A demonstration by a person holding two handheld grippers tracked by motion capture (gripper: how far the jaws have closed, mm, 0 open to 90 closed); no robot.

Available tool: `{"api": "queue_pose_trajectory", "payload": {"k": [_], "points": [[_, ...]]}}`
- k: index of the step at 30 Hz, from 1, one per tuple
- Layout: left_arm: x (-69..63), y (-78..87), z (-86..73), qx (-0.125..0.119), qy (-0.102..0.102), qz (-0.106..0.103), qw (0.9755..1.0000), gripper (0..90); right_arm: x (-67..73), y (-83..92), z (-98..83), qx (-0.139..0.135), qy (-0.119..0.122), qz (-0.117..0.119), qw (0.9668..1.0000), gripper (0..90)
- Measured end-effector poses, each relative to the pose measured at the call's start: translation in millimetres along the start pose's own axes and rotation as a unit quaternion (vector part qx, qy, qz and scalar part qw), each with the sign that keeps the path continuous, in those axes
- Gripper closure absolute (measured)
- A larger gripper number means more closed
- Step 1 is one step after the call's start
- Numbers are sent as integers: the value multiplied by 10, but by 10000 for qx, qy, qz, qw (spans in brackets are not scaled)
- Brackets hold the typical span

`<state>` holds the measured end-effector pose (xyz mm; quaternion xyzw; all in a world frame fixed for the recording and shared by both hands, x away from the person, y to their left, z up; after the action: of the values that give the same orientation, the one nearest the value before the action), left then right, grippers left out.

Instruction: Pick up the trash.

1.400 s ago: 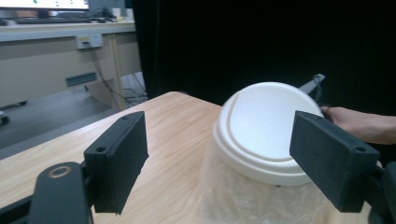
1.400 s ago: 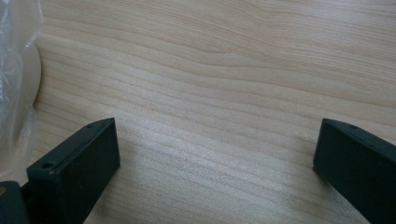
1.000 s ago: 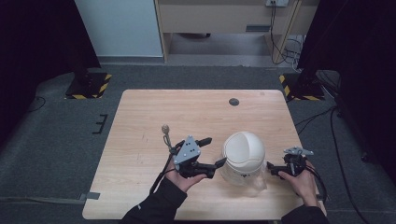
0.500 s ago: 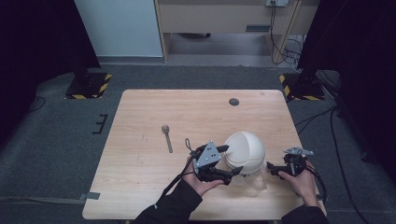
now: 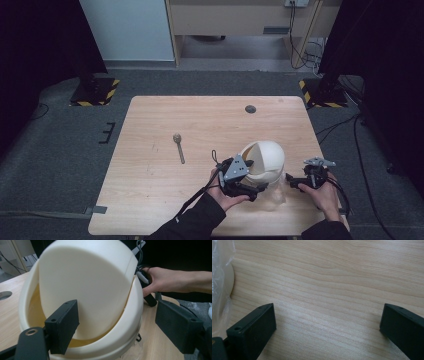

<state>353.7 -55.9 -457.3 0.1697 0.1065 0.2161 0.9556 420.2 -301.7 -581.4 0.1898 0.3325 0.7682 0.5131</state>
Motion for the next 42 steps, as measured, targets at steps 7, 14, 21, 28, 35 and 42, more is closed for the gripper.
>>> {"api": "queue_pose_trajectory", "payload": {"k": [7, 14, 21, 28, 35, 42], "points": [[11, -80, -17, 111, 83, -13, 9999, 179, 1, 0, 0, 3, -5, 3, 10000, 8], [36, -84, -5, 98, 173, -41, 9998, 178, -1, 0, -1, 1, 8, 1, 10000, 8], [63, 139, 112, -154, 110, -22, 9998, 178, -1, 0, 0, -5, 5, 2, 10000, 9], [485, 712, 169, -417, 150, 597, 9972, 179, 0, 0, 0, 0, -2, 1, 10000, 8], [1169, 1111, -162, -123, 520, 1570, 9861, 187, 1, 0, 0, 3, -3, 2, 10000, 8], [1706, 1206, -620, 228, 1065, 2350, 9659, 218, 0, 0, 0, 0, 2, -1, 10000, 8]]}}
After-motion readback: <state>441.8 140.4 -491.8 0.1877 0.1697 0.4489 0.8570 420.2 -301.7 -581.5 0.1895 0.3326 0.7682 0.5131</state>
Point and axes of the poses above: each handheld gripper's, and its own axes: y roughly backward along the jaws, z roughly out of its top, x roughly to its left, the point moved 6 cm from there along -y, roughly forward along the jaws, and after that the axes turned 5 degrees about y, right-handed, at the moved point
